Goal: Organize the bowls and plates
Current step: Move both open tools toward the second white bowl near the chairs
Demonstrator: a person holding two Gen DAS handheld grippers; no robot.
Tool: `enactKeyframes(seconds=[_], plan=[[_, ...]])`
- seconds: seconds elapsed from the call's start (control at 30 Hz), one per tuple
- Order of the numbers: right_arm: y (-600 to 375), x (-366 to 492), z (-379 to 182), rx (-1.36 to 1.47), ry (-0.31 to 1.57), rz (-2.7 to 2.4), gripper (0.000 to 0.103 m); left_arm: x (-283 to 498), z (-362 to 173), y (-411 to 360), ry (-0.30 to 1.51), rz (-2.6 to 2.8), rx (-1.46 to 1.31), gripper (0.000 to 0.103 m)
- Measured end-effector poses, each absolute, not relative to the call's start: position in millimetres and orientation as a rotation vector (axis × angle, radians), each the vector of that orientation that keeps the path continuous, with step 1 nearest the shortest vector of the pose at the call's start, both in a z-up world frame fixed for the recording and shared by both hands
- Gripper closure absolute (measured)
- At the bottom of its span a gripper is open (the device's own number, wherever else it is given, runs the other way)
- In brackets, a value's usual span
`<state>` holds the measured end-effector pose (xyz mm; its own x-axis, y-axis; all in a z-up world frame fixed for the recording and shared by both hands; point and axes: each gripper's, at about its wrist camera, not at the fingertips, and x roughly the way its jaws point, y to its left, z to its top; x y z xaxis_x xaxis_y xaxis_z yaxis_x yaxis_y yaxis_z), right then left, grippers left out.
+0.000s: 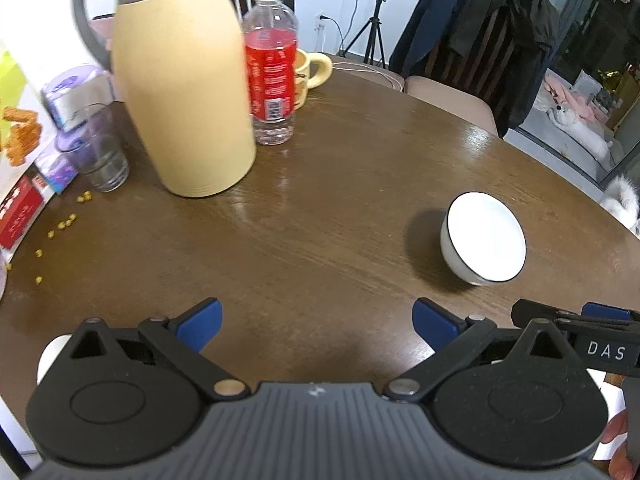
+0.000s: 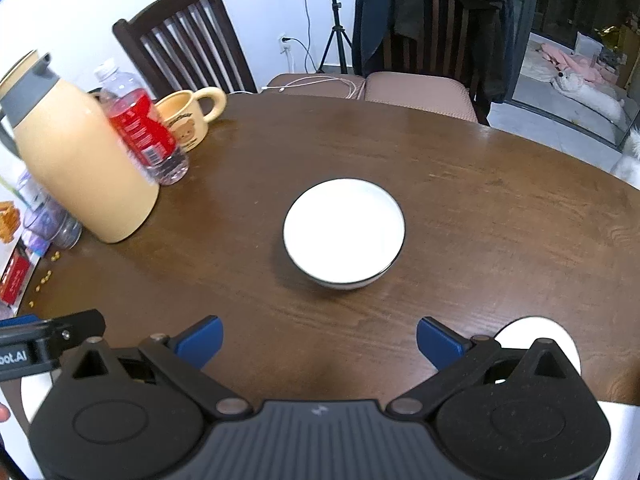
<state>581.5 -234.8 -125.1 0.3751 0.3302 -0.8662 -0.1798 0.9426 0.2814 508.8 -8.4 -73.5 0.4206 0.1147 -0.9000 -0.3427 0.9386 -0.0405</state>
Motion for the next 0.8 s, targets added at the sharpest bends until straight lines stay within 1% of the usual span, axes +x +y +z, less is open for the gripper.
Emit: enactKeyframes(seconds=[0.5,0.67,0.8], plan=[[-249,639,-164,0.141,1.188,0.32,0.0,576,-107,-32,1.157,0.282,-0.239,0.0],[-254,659,-182,0.136,1.2,0.316,0.004,595,-119,-41,1.168,0.282,-0.236,0.0],[-260,671,-192,0.141,1.205,0.322,0.004,609,-128,-50,1.178,0.28,-0.234,0.0]])
